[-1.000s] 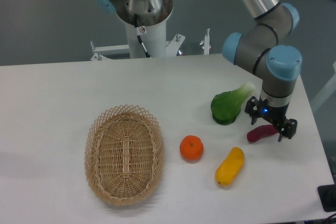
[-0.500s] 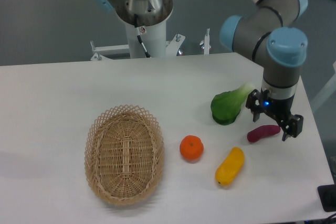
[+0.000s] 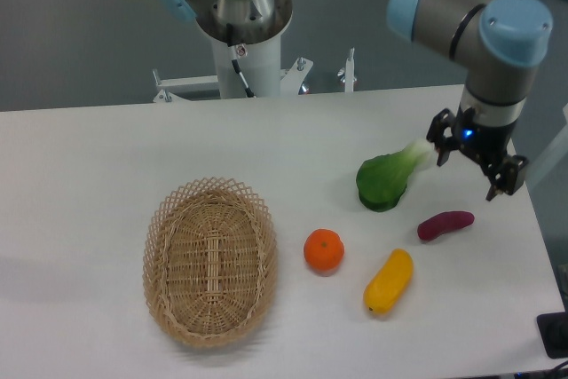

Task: Place the sweet potato on the table
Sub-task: 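Raise the open gripper up away from the sweet potato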

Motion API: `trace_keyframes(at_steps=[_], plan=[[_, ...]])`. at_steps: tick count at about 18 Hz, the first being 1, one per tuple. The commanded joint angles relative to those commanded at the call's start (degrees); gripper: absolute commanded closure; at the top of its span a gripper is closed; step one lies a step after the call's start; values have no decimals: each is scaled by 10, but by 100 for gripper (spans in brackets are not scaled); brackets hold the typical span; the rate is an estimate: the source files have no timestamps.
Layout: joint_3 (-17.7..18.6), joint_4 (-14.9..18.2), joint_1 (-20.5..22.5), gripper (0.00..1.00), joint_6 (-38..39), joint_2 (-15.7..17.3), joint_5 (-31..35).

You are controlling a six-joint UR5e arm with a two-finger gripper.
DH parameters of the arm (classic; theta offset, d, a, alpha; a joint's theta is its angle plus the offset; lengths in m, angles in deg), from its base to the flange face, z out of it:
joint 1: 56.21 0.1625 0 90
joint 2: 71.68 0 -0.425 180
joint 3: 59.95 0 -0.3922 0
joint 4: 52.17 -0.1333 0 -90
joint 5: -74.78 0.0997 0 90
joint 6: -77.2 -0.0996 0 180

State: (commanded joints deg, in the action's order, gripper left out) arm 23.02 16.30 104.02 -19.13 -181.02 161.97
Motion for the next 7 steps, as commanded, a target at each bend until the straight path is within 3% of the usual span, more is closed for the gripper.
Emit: trace_keyframes(at_steps=[7], plan=[[0,0,4,0,1,7,-1]])
